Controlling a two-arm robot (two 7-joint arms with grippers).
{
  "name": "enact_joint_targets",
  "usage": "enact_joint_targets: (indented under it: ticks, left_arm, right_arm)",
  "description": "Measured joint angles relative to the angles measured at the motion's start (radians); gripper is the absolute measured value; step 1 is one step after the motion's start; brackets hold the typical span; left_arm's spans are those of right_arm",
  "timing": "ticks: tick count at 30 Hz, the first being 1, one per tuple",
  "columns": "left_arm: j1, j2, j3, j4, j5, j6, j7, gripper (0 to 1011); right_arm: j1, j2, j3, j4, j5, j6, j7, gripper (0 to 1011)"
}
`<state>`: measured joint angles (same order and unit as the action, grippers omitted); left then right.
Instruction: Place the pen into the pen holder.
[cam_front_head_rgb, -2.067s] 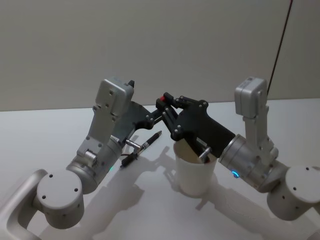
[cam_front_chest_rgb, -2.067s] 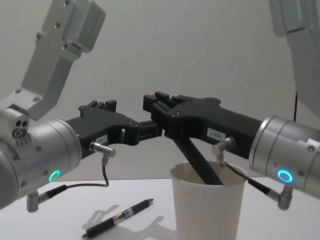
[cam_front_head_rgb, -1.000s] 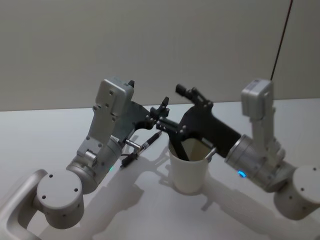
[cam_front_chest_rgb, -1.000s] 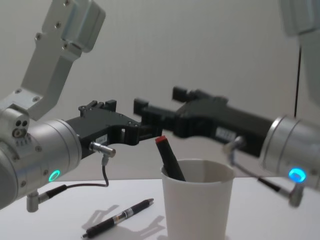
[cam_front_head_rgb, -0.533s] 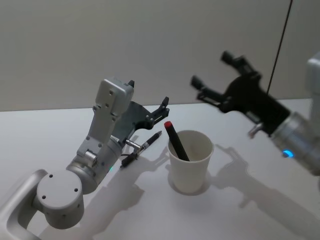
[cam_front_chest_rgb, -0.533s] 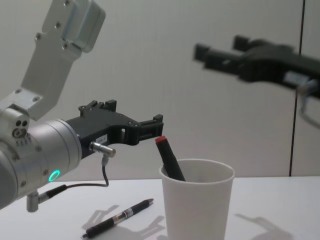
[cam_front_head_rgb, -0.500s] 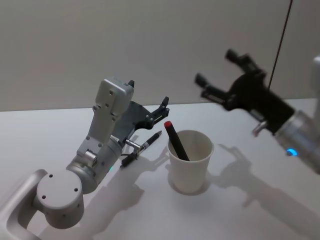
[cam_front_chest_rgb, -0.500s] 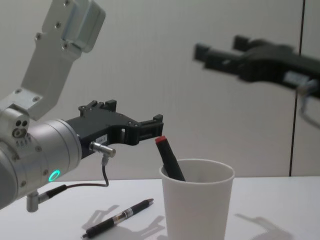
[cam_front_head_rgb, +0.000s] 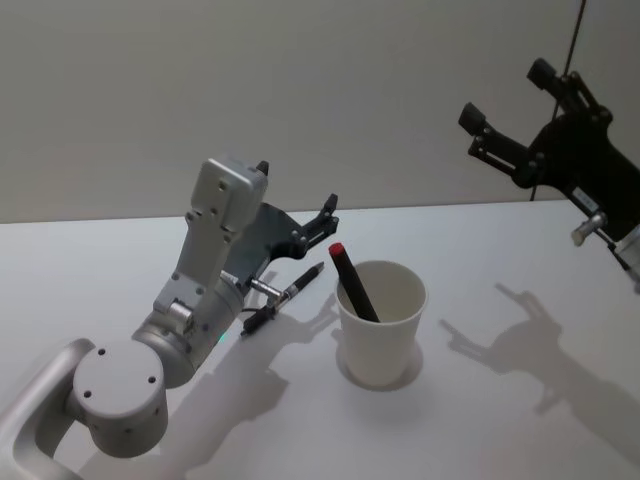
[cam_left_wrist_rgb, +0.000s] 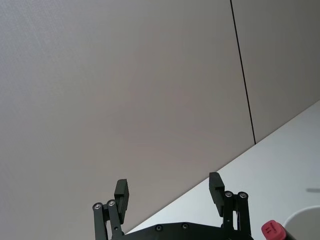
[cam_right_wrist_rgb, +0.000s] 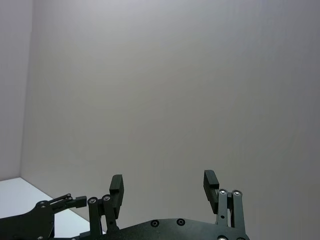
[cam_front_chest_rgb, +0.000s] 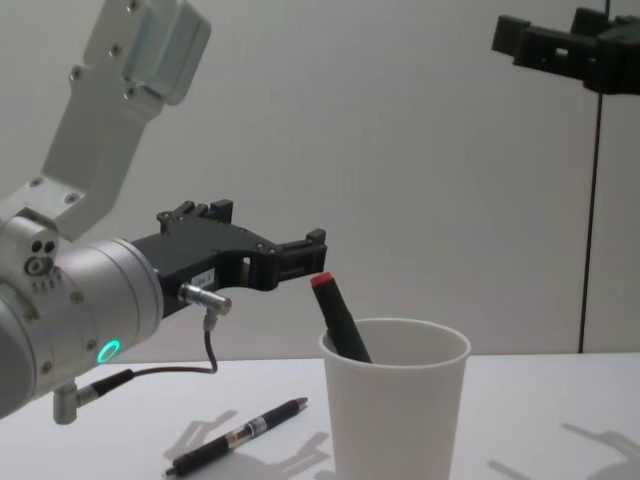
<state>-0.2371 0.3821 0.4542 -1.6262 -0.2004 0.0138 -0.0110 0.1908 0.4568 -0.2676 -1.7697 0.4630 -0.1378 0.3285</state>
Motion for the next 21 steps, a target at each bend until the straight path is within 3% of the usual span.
enact_joint_targets:
  ticks: [7,21]
  left_arm:
    - [0.0,0.0,0.0,0.0,0.0,0.0,0.0,1001]
    - [0.0,0.0,0.0,0.0,0.0,0.0,0.0,1001]
  right_arm:
    - [-0.025,-0.014,0.005,0.0,-0.02,0.02,-0.031,1001]
    - [-0.147,-0.086,0.031,0.002,-0.125,0.123,-0.188,1001]
